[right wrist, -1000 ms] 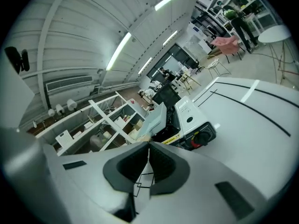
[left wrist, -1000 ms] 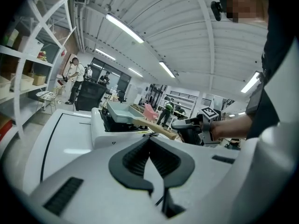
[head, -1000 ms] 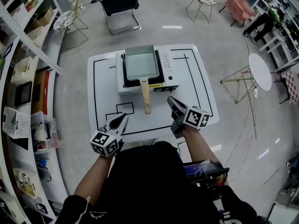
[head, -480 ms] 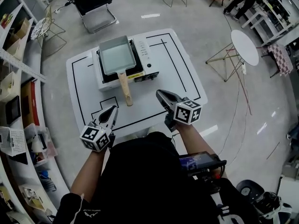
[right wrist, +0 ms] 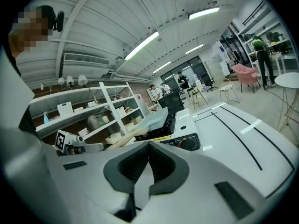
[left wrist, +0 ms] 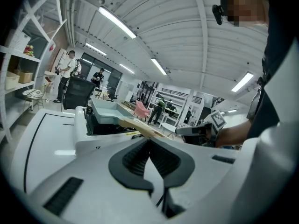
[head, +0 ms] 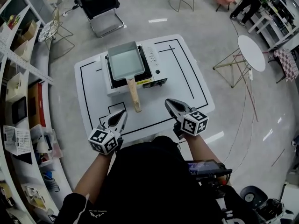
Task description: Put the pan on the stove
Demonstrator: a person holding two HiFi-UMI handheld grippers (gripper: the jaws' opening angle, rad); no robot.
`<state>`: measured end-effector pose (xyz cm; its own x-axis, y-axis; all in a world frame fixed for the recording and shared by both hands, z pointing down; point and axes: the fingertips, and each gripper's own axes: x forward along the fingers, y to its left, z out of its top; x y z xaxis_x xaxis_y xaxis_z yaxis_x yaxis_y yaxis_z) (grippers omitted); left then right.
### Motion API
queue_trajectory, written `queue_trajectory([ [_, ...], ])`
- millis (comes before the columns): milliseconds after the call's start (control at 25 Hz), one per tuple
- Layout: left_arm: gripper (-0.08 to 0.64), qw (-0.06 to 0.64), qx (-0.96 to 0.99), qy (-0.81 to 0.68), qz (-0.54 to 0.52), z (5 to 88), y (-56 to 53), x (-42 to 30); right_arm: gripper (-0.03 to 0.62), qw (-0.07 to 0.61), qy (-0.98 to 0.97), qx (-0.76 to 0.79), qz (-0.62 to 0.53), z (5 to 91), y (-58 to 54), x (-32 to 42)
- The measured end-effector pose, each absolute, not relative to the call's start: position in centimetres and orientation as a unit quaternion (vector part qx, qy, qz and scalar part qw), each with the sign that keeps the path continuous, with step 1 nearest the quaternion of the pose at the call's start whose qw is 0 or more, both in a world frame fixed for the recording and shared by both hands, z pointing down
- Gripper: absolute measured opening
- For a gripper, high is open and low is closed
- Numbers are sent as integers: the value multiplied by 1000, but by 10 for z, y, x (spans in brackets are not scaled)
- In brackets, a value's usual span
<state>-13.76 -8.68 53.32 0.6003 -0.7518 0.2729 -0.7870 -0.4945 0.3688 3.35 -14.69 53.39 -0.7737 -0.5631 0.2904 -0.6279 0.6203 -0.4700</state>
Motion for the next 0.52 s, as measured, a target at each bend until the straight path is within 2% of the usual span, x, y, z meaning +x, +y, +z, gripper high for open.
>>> queue_trajectory([
  [520, 9, 243, 857, -452, 40, 540, -100, -142, 26, 62, -907, 315, 274, 533, -163, 23],
])
